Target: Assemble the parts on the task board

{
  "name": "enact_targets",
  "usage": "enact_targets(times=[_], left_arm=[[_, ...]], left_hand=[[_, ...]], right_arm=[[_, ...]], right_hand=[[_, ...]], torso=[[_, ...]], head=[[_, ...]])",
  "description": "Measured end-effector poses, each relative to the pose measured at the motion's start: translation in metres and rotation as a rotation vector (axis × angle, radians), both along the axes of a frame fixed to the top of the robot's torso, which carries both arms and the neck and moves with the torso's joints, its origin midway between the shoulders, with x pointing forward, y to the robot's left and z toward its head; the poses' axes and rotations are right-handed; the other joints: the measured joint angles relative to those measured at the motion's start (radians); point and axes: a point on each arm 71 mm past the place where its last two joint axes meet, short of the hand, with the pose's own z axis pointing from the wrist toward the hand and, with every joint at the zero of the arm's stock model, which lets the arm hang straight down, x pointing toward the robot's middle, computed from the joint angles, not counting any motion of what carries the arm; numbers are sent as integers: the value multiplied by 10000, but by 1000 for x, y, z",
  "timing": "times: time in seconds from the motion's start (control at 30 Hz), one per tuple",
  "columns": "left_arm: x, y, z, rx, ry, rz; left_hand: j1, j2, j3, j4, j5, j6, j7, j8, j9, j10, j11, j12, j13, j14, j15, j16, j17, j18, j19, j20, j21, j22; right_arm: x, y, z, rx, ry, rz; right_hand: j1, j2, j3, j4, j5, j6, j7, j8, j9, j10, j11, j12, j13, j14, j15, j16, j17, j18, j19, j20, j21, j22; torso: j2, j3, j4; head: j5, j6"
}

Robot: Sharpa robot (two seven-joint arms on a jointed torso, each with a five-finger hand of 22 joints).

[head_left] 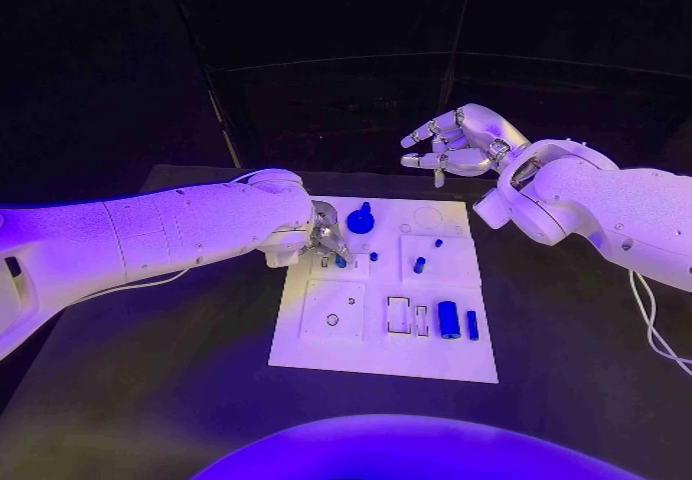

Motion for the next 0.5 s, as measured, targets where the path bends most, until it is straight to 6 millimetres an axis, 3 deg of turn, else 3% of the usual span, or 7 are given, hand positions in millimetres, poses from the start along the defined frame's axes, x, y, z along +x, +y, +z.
enact_targets(times=[0.2,0.37,0.5], left_arm=[[1,0,0,23,12,6],[2,0,-1,40,22,22],[1,0,-2,59,53,21]], left_hand=[[-107,-67,-19,18,0,30,-26,56,38,20,-18,41,15,0,0,0,0,0,1,-1,36,35],[-291,-155,-251,249,5,92,-53,118,84,38,-36,112,34,-36,-36,0,0,0,1,-1,37,53],[-613,-369,-811,522,9,186,-81,202,154,80,-81,128,52,-35,-36,0,0,0,-36,-39,47,95]], right_arm=[[0,0,0,-3,0,-10],[1,0,0,-12,13,-3],[1,0,0,-20,27,13]], right_hand=[[0,0,0,0,0,0,0,0,0,0,0,0,-13,0,0,0,-19,1,0,0,0,0],[0,0,0,0,0,0,0,0,0,0,0,0,-40,0,0,0,-70,0,0,0,0,-10],[0,0,0,0,0,0,0,0,0,0,0,0,-63,0,0,0,-100,0,0,0,0,-10]], torso=[[0,-1,-1],[0,-1,-1],[0,-2,-1]], head=[[-10,-4],[-15,-12],[-22,-14]])
